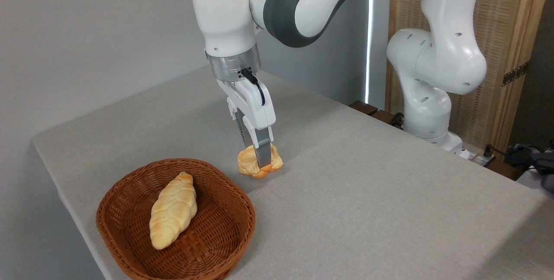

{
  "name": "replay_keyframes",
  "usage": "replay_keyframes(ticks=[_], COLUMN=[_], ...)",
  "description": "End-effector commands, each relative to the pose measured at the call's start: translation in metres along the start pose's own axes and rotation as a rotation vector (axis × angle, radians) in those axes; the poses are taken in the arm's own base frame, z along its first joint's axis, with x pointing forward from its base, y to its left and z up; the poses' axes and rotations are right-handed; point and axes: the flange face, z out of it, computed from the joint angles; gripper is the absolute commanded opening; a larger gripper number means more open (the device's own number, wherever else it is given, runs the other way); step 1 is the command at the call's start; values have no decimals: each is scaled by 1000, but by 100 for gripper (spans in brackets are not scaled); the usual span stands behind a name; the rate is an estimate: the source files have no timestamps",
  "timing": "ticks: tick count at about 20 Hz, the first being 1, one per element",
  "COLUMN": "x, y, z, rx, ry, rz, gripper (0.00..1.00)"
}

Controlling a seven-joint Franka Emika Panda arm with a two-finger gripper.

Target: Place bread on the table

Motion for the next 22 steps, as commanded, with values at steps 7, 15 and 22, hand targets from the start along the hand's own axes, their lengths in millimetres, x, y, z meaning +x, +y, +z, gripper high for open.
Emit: replay_keyframes(ticks=[7,15,22], x=[9,10,19], y=[-2,-4,-18], z=[29,23,-36], rx=[-32,-22,54], ry=[-31,-24,72], rz=[4,5,-30], gripper=[100,100,100])
